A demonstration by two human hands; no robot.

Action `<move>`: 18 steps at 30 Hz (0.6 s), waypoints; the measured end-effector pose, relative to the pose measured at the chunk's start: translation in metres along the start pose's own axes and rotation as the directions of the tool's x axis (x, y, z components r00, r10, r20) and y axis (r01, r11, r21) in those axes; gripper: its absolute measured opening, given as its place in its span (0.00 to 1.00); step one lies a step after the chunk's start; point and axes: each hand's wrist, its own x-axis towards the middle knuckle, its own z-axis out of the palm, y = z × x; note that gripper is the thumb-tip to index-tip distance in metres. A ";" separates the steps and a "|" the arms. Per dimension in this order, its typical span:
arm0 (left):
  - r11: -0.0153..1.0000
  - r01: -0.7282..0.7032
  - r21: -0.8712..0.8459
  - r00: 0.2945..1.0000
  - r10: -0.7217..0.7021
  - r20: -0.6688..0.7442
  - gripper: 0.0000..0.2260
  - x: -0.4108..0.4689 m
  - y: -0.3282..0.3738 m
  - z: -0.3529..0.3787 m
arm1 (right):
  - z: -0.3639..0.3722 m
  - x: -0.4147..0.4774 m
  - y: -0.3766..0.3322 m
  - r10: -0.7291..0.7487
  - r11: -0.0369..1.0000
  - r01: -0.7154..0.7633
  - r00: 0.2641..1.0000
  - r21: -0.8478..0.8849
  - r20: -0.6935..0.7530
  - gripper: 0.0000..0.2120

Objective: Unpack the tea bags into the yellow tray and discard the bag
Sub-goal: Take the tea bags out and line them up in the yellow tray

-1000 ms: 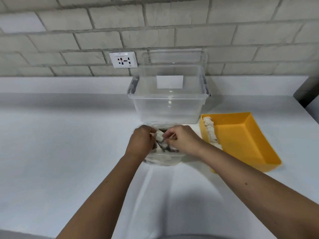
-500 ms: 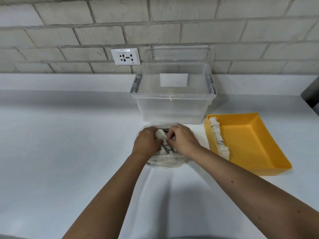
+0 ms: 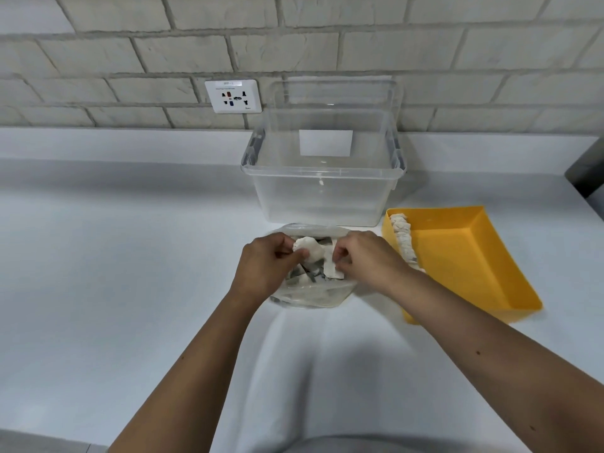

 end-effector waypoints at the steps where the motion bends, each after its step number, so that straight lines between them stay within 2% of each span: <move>1: 1.000 0.010 -0.012 1.000 -0.010 0.001 0.04 -0.001 -0.001 0.001 | 0.003 -0.001 -0.002 -0.003 0.997 0.005 1.000 -0.075 0.019 0.10; 4: 0.998 0.040 -0.038 0.999 -0.041 -0.028 0.07 -0.004 -0.007 0.001 | 0.012 -0.003 -0.006 0.011 0.981 -0.010 1.000 -0.192 0.003 0.19; 7: 0.991 0.085 -0.108 0.994 -0.092 -0.058 0.08 -0.004 -0.012 -0.003 | 0.019 -0.004 -0.008 0.029 0.976 -0.039 0.998 -0.212 -0.050 0.22; 14: 0.966 0.128 -0.225 0.988 -0.144 -0.056 0.08 -0.001 -0.020 -0.008 | 0.021 -0.005 -0.007 0.008 0.963 -0.054 0.985 -0.264 -0.171 0.12; 18: 0.947 0.143 -0.288 0.981 -0.175 -0.087 0.08 0.000 -0.018 -0.009 | 0.027 -0.010 -0.005 -0.029 0.965 -0.004 0.992 -0.263 -0.122 0.14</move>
